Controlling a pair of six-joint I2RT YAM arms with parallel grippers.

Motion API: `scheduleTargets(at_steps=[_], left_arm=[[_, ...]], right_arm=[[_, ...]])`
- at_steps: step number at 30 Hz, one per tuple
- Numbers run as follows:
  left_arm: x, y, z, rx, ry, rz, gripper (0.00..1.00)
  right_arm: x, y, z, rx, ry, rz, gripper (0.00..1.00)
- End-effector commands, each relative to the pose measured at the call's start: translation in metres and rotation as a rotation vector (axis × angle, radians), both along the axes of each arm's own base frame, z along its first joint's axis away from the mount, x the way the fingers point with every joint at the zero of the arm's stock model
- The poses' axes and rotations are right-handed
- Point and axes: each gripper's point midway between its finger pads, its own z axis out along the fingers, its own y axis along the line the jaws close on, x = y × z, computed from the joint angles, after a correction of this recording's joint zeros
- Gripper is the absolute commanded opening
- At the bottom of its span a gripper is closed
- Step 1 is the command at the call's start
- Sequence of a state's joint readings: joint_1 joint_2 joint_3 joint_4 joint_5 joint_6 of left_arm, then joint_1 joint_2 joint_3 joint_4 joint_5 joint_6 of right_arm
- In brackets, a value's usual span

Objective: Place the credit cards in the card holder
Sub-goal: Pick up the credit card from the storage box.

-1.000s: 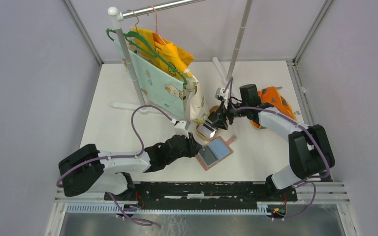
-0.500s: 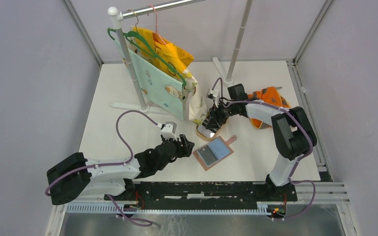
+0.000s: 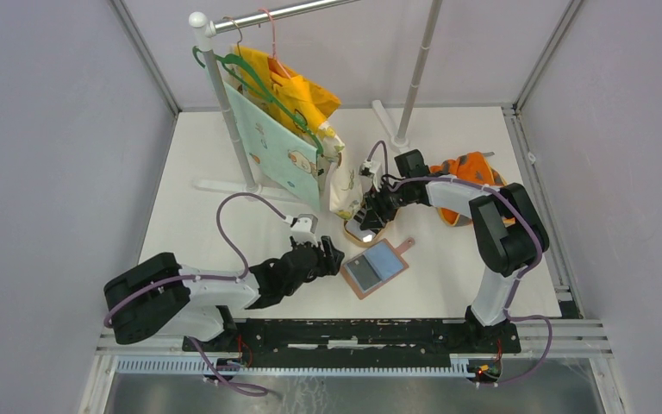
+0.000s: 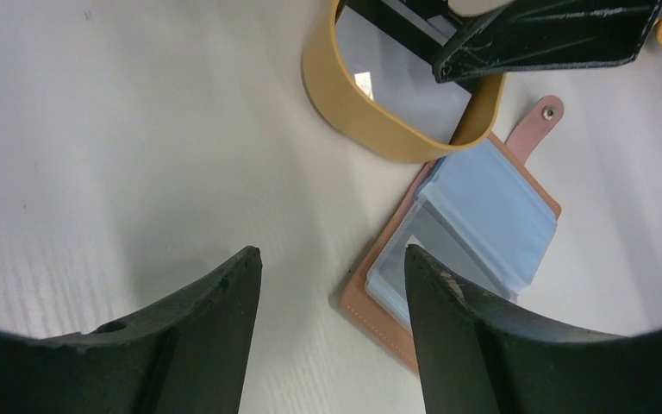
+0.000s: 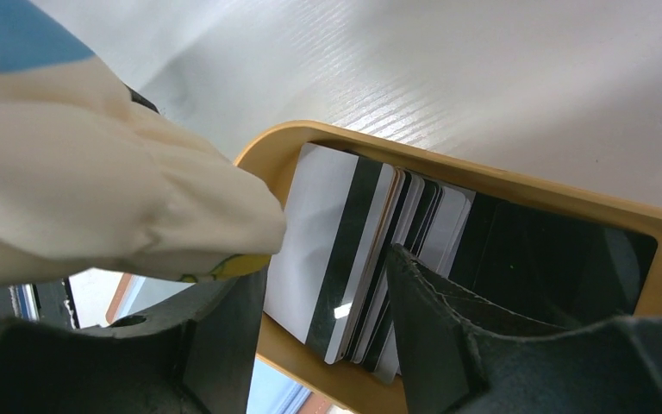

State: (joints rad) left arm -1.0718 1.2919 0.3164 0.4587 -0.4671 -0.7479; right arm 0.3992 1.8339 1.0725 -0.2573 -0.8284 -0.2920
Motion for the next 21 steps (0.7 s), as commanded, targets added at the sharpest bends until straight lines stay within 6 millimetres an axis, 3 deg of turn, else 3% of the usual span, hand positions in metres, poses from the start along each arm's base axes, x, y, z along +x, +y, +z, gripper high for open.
scheduleTargets(at_steps=[1, 12, 21], left_arm=[[0.019, -0.024, 0.034, -0.124, -0.057, -0.003, 0.67], [0.036, -0.031, 0.024, -0.157, -0.009, -0.032, 0.58], [0.038, -0.028, 0.020, -0.145, -0.017, -0.047, 0.56]], right_arm=[[-0.009, 0.005, 0.007, 0.042, 0.031, 0.024, 0.58], [-0.035, 0.010, 0.021, 0.158, 0.143, 0.024, 0.50], [-0.047, 0.014, 0.026, 0.224, 0.232, 0.009, 0.44]])
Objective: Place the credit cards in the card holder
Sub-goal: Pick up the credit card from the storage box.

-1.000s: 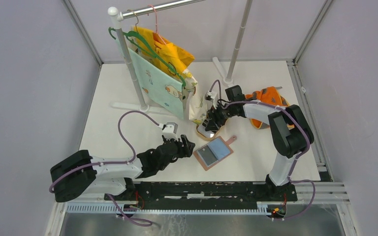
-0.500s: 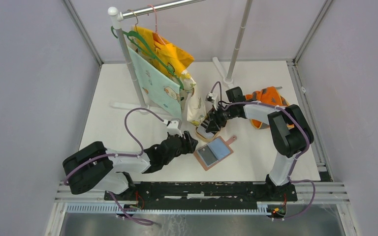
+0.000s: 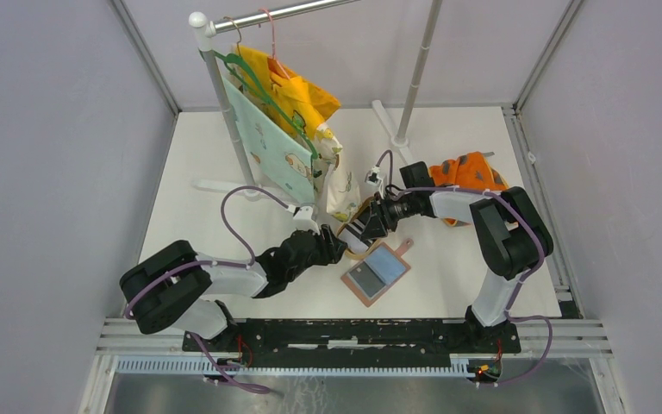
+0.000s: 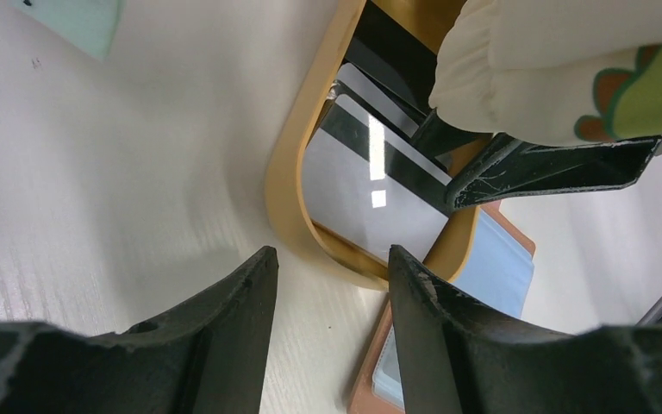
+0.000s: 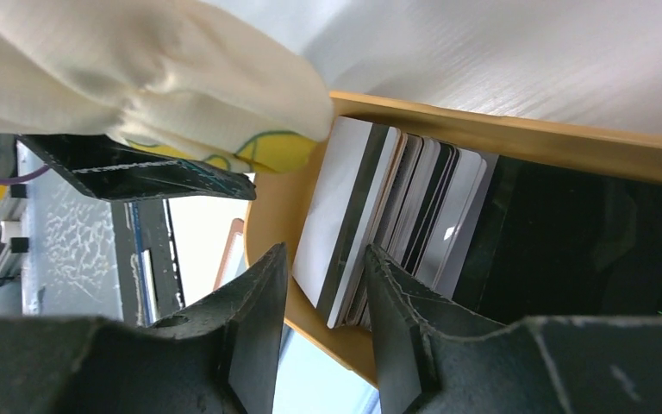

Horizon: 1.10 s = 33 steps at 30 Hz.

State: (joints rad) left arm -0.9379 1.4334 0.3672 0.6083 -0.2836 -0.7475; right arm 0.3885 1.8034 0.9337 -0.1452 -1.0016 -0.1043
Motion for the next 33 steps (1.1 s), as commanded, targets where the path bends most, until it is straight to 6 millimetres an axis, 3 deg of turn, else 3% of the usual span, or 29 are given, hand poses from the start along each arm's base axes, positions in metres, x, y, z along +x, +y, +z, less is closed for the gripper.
scheduleTargets(at_steps=[1, 19, 33], left_arm=[[0.010, -0.010, 0.018, -0.046, -0.055, -0.017, 0.56], [0.018, -0.018, 0.007, -0.026, -0.026, -0.026, 0.47], [0.020, -0.023, 0.012, -0.029, -0.063, -0.053, 0.38]], right_arm=[[-0.005, 0.009, 0.024, 0.094, 0.021, 0.020, 0.44], [-0.017, 0.013, 0.025, 0.097, 0.076, 0.051, 0.45], [-0.013, 0.016, 0.026, 0.039, 0.039, 0.028, 0.61]])
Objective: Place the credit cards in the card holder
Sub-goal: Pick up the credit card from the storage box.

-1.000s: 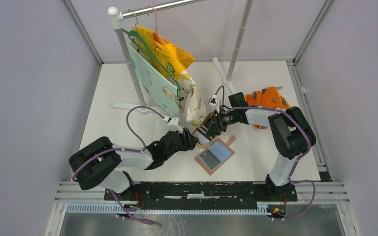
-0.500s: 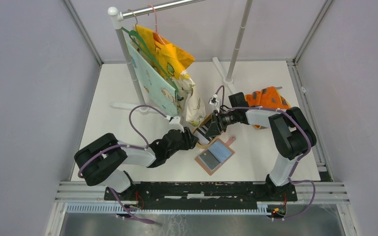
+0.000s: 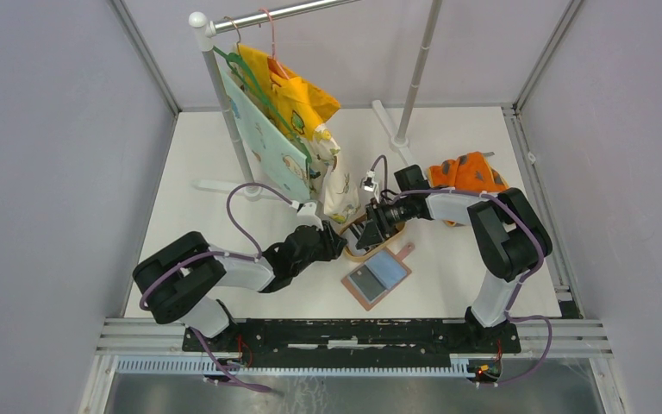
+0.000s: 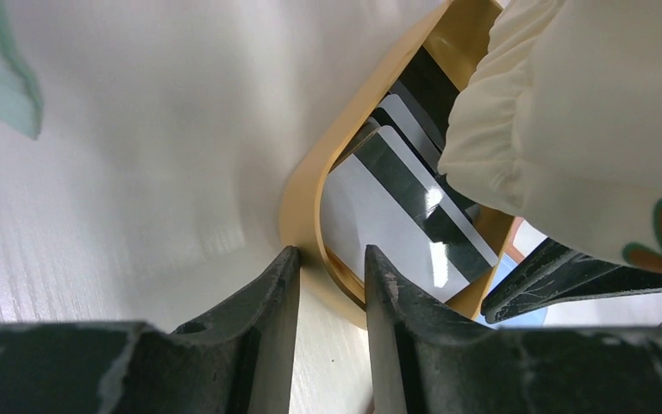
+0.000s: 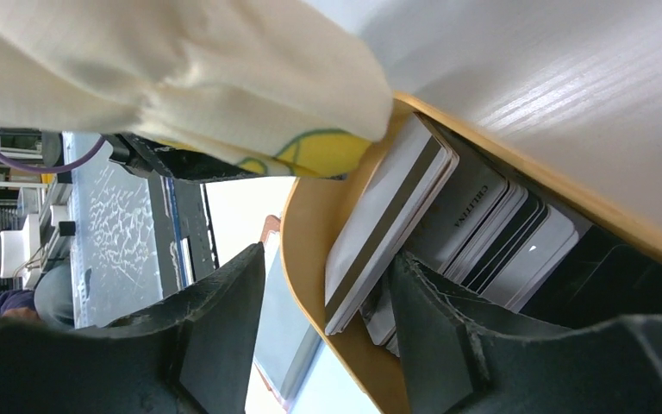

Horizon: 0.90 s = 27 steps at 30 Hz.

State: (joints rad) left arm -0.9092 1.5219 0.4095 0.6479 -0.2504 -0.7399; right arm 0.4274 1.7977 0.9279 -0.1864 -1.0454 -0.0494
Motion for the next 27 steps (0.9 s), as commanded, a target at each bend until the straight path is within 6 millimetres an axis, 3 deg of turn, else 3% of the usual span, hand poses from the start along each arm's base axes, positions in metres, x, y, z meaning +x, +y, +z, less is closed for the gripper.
scheduleTargets(at_steps=[1, 5, 18, 27], left_arm=[[0.008, -0.016, 0.020, -0.032, -0.077, -0.052, 0.38], [0.008, -0.017, 0.023, -0.042, -0.094, -0.060, 0.38], [0.008, -0.018, 0.026, -0.053, -0.113, -0.067, 0.38], [0.005, -0.019, 0.030, -0.072, -0.126, -0.083, 0.38]], right_arm=[[0.012, 0.007, 0.020, 0.024, -0.059, -0.017, 0.63], [0.012, 0.007, 0.018, 0.015, -0.006, -0.065, 0.67], [0.012, 0.013, 0.016, -0.007, 0.138, -0.145, 0.66], [0.012, 0.010, -0.002, -0.108, 0.143, -0.176, 0.65]])
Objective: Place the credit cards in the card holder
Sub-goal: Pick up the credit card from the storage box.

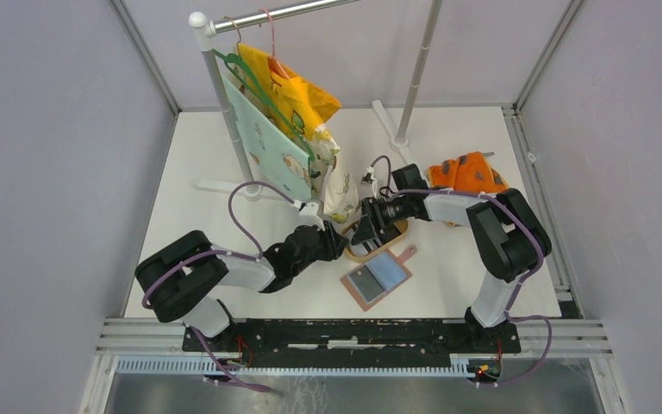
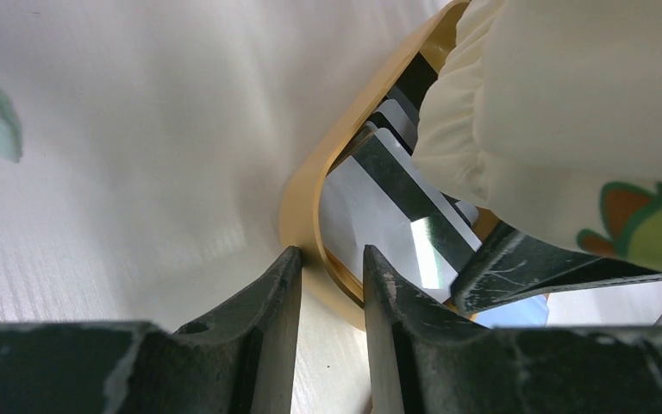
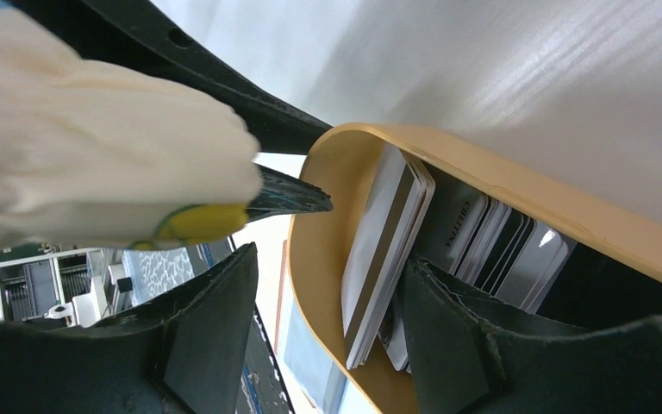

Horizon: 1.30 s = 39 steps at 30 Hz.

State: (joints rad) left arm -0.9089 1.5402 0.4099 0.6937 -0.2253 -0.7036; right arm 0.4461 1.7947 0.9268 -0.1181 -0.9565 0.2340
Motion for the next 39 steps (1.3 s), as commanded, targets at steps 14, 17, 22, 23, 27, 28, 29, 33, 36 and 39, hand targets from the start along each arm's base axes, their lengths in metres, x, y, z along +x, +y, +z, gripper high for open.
scheduleTargets(at_steps=[14, 17, 22, 23, 27, 28, 29, 33, 36, 39], left_arm=[[0.002, -0.008, 0.034, -0.068, -0.110, -0.049, 0.40], [0.001, -0.004, 0.035, -0.055, -0.112, -0.046, 0.41], [-0.002, -0.002, 0.035, -0.051, -0.110, -0.053, 0.41], [-0.003, -0.002, 0.034, -0.051, -0.108, -0.058, 0.41], [-0.006, -0.001, 0.033, -0.049, -0.103, -0.066, 0.41], [-0.006, -0.001, 0.034, -0.050, -0.103, -0.067, 0.41], [-0.007, 0.000, 0.034, -0.050, -0.103, -0.068, 0.41], [-0.011, 0.004, 0.034, -0.048, -0.098, -0.070, 0.41], [-0.014, 0.008, 0.034, -0.052, -0.094, -0.069, 0.41], [-0.016, 0.009, 0.030, -0.046, -0.084, -0.069, 0.41]], right_arm=[[0.009, 0.001, 0.007, -0.017, -0.011, 0.001, 0.62], [0.010, -0.001, 0.011, 0.000, -0.008, -0.002, 0.61], [0.012, -0.002, 0.015, 0.015, -0.003, -0.004, 0.59], [0.012, -0.002, 0.017, 0.021, -0.003, -0.004, 0.58], [0.013, -0.004, 0.021, 0.037, 0.004, -0.008, 0.56], [0.012, -0.003, 0.021, 0.041, 0.009, -0.006, 0.55], [0.012, -0.003, 0.021, 0.045, 0.015, -0.005, 0.54], [0.012, -0.004, 0.019, 0.044, 0.023, -0.006, 0.52], [0.013, -0.006, 0.008, 0.010, 0.022, -0.017, 0.54], [0.011, -0.005, 0.001, -0.011, 0.030, -0.004, 0.56]])
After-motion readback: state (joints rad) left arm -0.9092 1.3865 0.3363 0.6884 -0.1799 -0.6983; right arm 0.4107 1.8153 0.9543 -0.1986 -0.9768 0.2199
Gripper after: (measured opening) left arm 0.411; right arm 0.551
